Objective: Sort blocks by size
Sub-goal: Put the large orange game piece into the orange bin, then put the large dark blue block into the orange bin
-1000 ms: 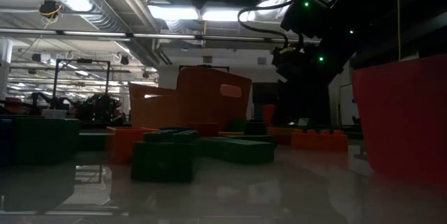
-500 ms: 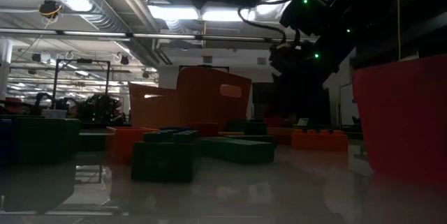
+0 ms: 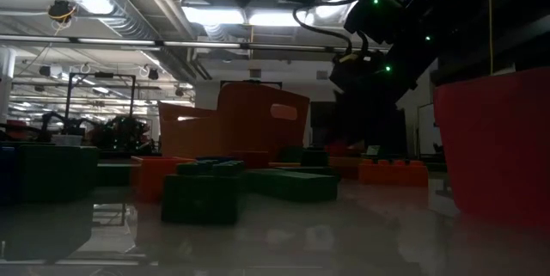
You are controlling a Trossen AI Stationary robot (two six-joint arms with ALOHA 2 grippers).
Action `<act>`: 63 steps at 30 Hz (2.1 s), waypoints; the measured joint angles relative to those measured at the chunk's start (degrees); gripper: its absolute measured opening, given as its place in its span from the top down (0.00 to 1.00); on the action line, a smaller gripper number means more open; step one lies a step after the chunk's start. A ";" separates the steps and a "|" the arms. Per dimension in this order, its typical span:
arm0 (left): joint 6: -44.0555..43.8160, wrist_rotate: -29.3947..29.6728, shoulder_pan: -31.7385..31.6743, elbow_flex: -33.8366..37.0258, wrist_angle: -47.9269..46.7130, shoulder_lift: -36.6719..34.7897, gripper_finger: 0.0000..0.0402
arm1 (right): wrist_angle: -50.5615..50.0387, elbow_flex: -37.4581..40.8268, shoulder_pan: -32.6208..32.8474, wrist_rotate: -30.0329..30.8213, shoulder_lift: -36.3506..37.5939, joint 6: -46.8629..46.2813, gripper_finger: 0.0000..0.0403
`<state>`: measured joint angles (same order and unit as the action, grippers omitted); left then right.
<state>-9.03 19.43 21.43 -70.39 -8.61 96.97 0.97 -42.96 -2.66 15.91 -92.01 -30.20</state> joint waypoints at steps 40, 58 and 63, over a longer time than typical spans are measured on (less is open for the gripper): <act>-6.48 18.72 -0.48 2.36 -38.36 -20.61 0.55 | -25.91 -38.10 -1.40 -3.53 0.02 25.94 0.75; -25.95 18.63 -0.48 12.60 -37.45 -20.59 0.55 | -23.91 -38.03 -6.38 -6.59 -6.51 30.71 0.53; -30.35 16.92 -0.48 17.92 -32.40 -20.59 0.55 | -29.35 -40.15 -6.38 -6.23 -4.49 31.63 0.51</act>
<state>-39.38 36.35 20.95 -52.47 -41.01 76.38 -28.37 -83.11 -9.04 9.68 -96.49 1.44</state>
